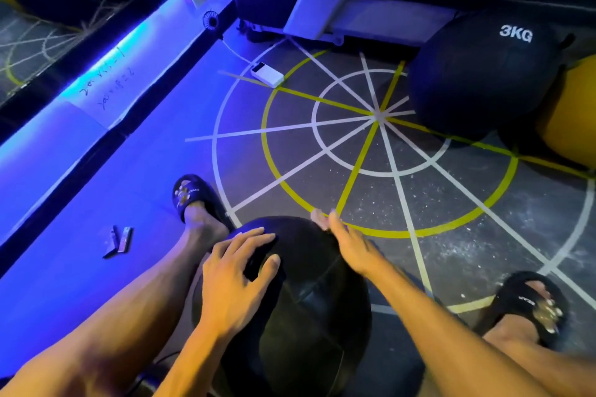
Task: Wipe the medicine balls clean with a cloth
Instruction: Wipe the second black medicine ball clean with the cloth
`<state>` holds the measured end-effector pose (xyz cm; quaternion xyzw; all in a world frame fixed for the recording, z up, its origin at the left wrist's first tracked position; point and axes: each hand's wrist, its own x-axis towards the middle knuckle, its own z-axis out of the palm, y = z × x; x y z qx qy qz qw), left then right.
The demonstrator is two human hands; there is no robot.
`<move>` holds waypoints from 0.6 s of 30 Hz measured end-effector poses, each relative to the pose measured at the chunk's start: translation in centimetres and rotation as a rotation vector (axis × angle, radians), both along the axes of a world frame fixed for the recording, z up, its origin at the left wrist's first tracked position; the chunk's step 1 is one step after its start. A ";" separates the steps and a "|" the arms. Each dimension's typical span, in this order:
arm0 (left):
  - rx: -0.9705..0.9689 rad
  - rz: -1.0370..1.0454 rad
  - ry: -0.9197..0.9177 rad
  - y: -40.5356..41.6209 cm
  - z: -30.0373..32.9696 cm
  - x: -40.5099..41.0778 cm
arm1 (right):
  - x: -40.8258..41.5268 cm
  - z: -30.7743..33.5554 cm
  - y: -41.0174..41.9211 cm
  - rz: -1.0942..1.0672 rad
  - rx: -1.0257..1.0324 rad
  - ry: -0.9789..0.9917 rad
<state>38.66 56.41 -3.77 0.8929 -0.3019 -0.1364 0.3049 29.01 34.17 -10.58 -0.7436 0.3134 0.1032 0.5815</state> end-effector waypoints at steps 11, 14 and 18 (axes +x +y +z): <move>-0.022 0.028 0.019 0.1 -0.3 0.3 | 2.6 -0.5 -1.0 0.062 0.064 0.125; -0.013 0.030 -0.006 0.2 -0.1 -0.2 | 2.7 0.3 -0.6 0.024 0.099 0.134; -0.016 0.014 -0.026 0.1 -0.2 -0.3 | 4.5 4.1 2.5 0.278 0.055 -0.043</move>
